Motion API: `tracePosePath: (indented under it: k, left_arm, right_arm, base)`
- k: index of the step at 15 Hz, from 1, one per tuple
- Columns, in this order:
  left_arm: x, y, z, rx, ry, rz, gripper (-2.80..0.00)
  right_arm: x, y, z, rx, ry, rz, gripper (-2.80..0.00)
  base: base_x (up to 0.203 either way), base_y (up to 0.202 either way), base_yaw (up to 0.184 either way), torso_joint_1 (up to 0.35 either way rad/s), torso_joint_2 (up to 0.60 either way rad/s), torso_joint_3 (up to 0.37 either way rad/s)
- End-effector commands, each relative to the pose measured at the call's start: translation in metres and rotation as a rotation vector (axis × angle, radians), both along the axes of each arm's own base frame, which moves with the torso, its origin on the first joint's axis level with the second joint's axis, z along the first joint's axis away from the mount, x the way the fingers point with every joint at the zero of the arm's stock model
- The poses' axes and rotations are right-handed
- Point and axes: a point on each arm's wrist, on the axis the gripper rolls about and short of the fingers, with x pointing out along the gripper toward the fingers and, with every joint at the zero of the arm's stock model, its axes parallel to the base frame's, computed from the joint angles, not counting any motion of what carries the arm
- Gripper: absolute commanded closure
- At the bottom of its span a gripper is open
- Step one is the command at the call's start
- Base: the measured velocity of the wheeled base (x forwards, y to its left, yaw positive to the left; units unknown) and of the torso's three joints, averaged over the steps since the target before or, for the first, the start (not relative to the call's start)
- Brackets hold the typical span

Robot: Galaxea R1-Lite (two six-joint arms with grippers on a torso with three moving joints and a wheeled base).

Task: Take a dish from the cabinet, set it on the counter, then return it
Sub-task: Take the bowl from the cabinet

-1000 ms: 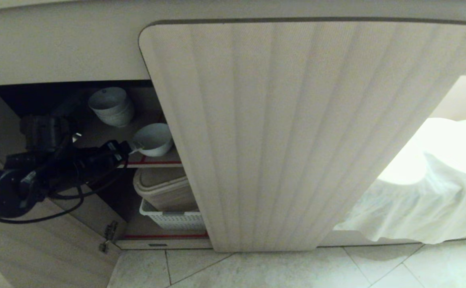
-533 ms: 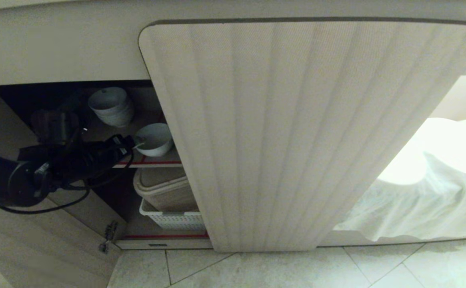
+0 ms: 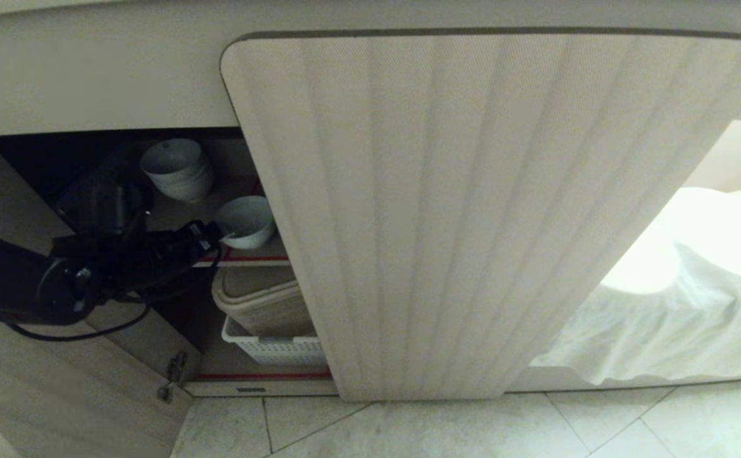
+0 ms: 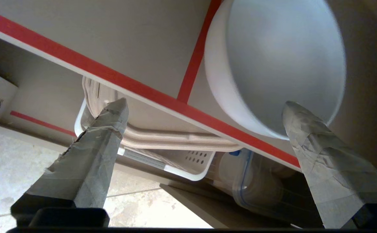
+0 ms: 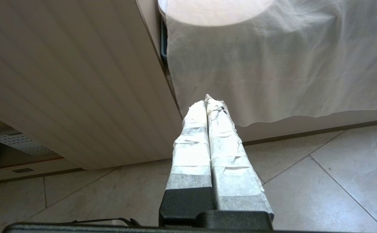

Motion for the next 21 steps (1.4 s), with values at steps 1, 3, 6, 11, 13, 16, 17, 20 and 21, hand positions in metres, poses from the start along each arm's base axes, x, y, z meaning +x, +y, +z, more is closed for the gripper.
tracePosePath:
  k: [1, 3, 6, 11, 13, 16, 17, 20, 21]
  left_arm:
    - [0.003, 0.0, -0.004, -0.003, 0.008, 0.004, -2.8]
    - [0.009, -0.003, 0.002, -0.028, -0.017, 0.022, -2.8]
    - [0.015, -0.005, 0.001, -0.028, -0.019, 0.027, -2.8]
    - [0.02, -0.004, -0.002, -0.027, -0.016, 0.03, -2.8]
    - [0.022, -0.004, -0.003, -0.027, -0.017, 0.03, -2.8]
    - [0.025, -0.004, -0.003, -0.026, -0.018, 0.031, -2.8]
    - [0.026, -0.004, -0.003, -0.025, -0.021, 0.032, -2.8]
    - [0.029, -0.004, -0.005, -0.025, -0.018, 0.033, -2.8]
    - [0.03, -0.004, -0.006, -0.025, -0.017, 0.033, -2.8]
  right_arm:
    - [0.0, 0.0, 0.0, 0.001, 0.001, 0.0, 0.0]
    - [0.0, 0.0, 0.0, 0.001, 0.001, 0.0, 0.0]
    - [0.0, 0.0, 0.0, 0.001, 0.001, 0.0, 0.0]
    - [0.0, 0.0, 0.0, 0.001, 0.001, 0.0, 0.0]
    - [0.0, 0.0, 0.0, 0.001, 0.001, 0.0, 0.0]
    - [0.0, 0.0, 0.0, 0.001, 0.001, 0.0, 0.0]
    - [0.0, 0.0, 0.0, 0.0, 0.001, 0.0, 0.0]
    - [0.0, 0.0, 0.0, 0.001, 0.001, 0.0, 0.0]
    - [0.0, 0.0, 0.0, 0.0, 0.001, 0.0, 0.0]
  base:
    - [0.0, 0.0, 0.0, 0.0, 0.0, 0.0]
    - [0.0, 0.0, 0.0, 0.0, 0.0, 0.0]
    - [0.0, 0.0, 0.0, 0.0, 0.0, 0.0]
    - [0.0, 0.0, 0.0, 0.0, 0.0, 0.0]
    - [0.0, 0.0, 0.0, 0.0, 0.0, 0.0]
    - [0.0, 0.0, 0.0, 0.0, 0.0, 0.0]
    - [0.0, 0.0, 0.0, 0.0, 0.0, 0.0]
    - [0.0, 0.0, 0.0, 0.0, 0.0, 0.0]
    - [0.0, 0.0, 0.0, 0.0, 0.0, 0.0]
